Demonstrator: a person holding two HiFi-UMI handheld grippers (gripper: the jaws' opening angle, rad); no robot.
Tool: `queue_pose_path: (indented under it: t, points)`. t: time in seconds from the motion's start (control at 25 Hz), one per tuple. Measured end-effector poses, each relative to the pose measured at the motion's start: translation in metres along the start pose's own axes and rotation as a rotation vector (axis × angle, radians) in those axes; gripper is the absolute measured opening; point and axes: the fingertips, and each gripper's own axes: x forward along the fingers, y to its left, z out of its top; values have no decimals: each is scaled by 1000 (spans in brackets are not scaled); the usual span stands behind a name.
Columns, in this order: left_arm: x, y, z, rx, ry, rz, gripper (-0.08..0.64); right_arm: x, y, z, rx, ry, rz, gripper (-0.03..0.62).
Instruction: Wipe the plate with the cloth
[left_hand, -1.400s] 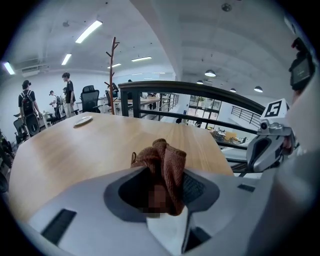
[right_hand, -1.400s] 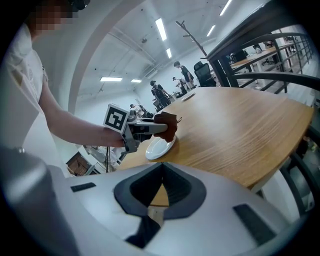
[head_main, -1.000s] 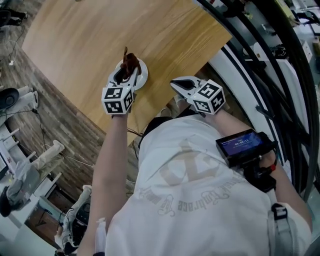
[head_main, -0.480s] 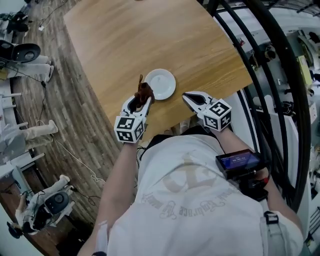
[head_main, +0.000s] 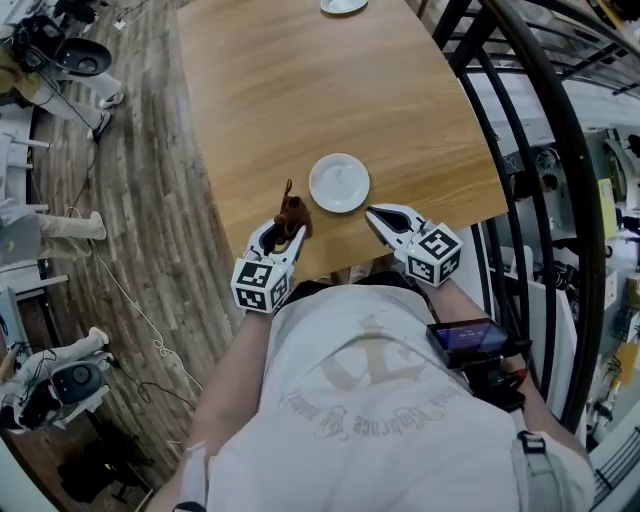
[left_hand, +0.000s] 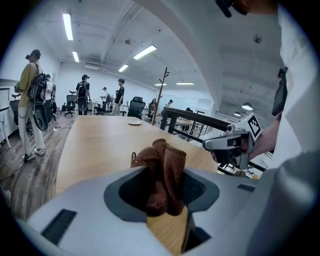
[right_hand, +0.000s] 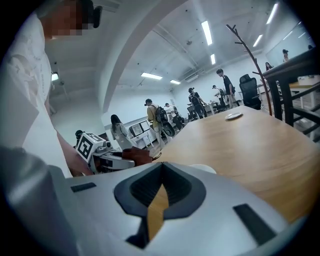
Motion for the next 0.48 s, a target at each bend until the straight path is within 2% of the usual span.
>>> queue_pose_path:
  t: [0.48]
  points:
    - [1, -3, 0, 10, 3, -24, 169, 5, 1, 3, -10, 9, -2, 12]
